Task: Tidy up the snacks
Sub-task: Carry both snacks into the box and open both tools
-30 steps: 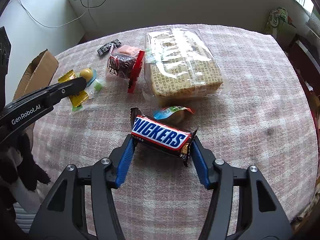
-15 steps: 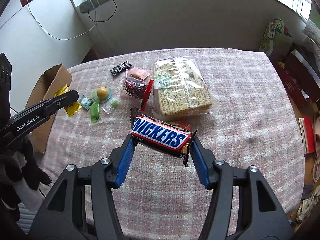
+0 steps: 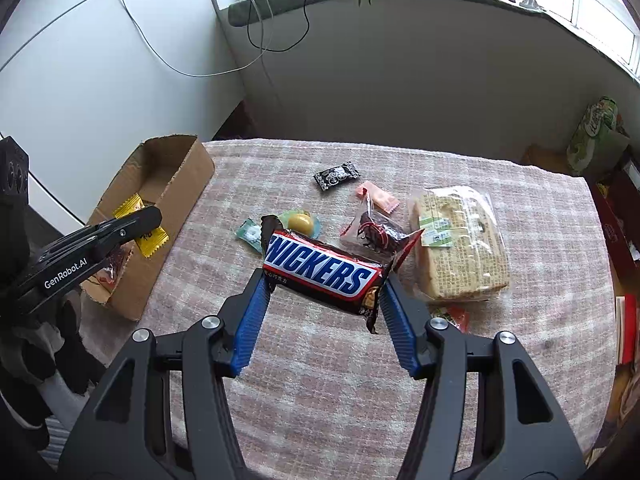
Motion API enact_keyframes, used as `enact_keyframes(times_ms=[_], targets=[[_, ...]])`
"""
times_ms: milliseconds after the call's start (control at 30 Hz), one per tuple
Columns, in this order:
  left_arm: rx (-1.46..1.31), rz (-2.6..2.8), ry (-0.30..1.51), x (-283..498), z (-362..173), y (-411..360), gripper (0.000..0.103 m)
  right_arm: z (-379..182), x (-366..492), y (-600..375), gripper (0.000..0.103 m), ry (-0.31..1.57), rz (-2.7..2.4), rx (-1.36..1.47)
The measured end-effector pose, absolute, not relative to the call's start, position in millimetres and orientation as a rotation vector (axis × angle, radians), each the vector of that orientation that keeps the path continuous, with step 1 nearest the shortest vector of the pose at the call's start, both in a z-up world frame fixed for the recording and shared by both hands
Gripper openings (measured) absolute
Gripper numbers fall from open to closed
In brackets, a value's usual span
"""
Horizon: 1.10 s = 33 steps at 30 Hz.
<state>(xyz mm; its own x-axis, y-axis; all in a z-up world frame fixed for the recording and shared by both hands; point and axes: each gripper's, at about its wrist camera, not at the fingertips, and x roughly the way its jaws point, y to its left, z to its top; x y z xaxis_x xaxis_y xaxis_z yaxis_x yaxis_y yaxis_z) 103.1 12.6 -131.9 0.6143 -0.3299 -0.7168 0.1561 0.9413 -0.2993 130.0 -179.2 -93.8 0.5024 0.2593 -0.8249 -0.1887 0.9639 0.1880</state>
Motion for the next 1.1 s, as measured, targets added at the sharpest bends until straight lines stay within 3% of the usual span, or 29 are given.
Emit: enact_keyframes(times_ms=[733, 1100], targets=[[-0.356, -0.016, 0.848, 65.7, -140.5, 132.9, 0.01, -82.0, 192.1, -11.7, 0.059, 1.002, 0.589, -0.063], [-0.386, 0.043, 0.876, 65.7, -152.1, 153.2, 0.01, -95.6, 203.2, 48.3, 0.059, 1.039, 0.652, -0.124]])
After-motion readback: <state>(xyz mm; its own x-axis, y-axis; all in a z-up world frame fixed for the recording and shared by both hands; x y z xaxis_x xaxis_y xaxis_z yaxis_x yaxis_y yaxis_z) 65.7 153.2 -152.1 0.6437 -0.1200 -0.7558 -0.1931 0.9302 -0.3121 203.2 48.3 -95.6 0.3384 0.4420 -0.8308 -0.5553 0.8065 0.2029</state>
